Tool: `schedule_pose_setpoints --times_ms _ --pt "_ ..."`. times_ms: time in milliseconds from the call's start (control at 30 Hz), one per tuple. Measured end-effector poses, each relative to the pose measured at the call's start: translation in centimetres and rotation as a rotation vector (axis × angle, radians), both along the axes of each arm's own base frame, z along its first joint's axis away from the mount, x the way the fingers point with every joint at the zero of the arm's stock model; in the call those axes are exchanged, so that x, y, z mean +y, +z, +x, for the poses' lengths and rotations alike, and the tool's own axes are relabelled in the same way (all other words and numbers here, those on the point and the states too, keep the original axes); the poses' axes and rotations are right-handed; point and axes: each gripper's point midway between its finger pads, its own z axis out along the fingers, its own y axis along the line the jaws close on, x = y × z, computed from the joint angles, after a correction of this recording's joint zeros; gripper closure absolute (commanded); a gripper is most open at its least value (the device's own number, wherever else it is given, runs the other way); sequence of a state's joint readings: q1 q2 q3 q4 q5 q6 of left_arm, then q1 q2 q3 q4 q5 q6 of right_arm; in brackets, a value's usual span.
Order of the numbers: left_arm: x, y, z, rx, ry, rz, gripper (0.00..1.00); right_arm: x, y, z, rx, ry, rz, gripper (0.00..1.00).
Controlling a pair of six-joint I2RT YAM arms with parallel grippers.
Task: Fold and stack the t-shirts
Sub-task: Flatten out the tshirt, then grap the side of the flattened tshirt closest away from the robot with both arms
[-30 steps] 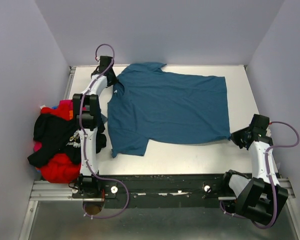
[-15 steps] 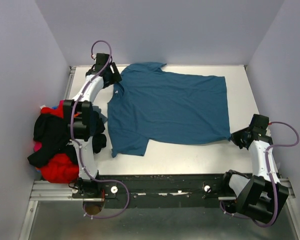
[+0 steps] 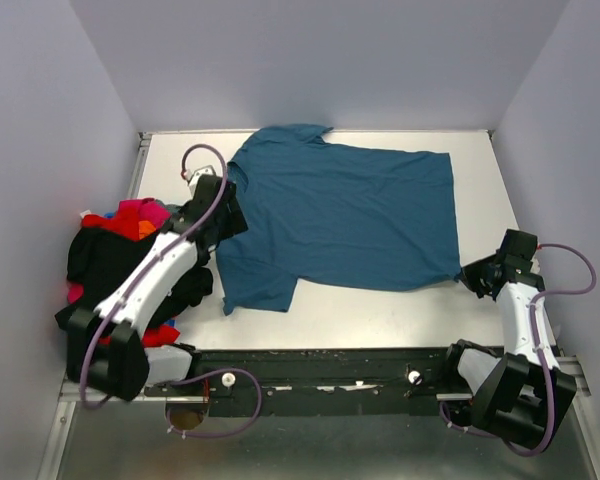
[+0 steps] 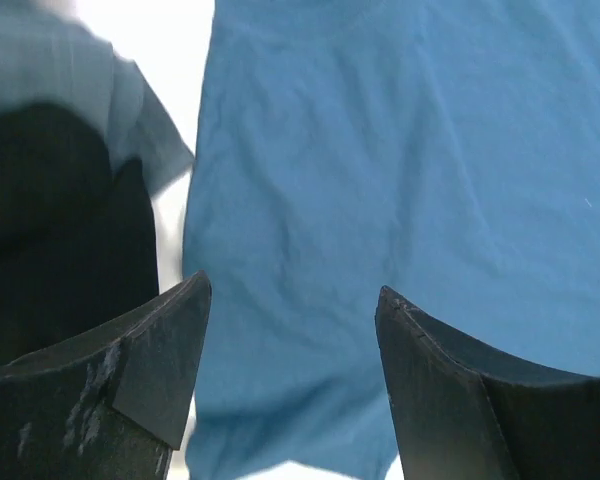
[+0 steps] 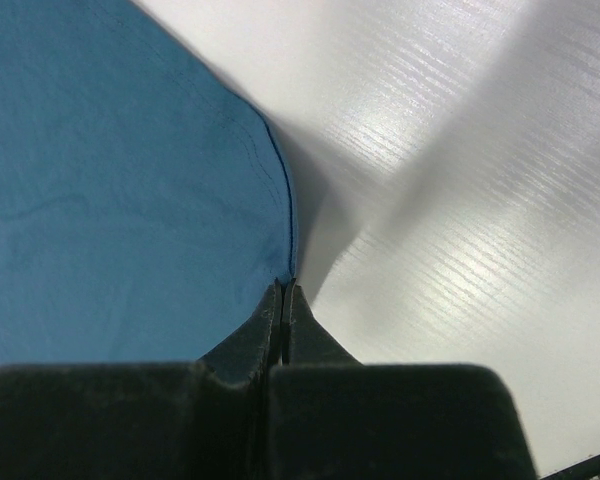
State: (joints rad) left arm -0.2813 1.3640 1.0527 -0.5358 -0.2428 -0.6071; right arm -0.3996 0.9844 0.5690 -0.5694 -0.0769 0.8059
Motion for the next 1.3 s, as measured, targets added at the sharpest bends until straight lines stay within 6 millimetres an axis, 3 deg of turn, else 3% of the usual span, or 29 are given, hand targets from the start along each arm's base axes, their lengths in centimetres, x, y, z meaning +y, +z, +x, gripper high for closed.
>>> schedule_pose_setpoints --times_ms 167,267,433,567,933,1300 --pt "-1.0 3.0 -6.4 -0.129 0.006 -0.083 0.31 0.1 0.1 0.0 -0.008 0.005 0.003 0.99" --pt "-0.7 3.1 -9.2 -0.162 0.033 -0.148 0.33 0.1 0.2 0.1 -0.012 0.007 0.0 0.99" --pt "0.0 -0.5 -12.8 -0.068 0.077 -0.174 0.33 0.1 0.3 0.1 -0.013 0.008 0.001 0.99" --pt "-0.7 -3.0 -14.8 0.023 0.069 -0.17 0.35 0.2 0.3 0.1 -0.015 0.011 0.005 0.99" --pt "-0.7 -8.8 -17.6 0.206 0.17 -0.15 0.36 0.4 0.3 0.1 -0.016 0.016 0.012 0.99" --pt "-1.0 -9.4 -17.4 0.195 0.19 -0.169 0.48 0.6 0.2 0.3 -0.018 0.024 0.024 0.99"
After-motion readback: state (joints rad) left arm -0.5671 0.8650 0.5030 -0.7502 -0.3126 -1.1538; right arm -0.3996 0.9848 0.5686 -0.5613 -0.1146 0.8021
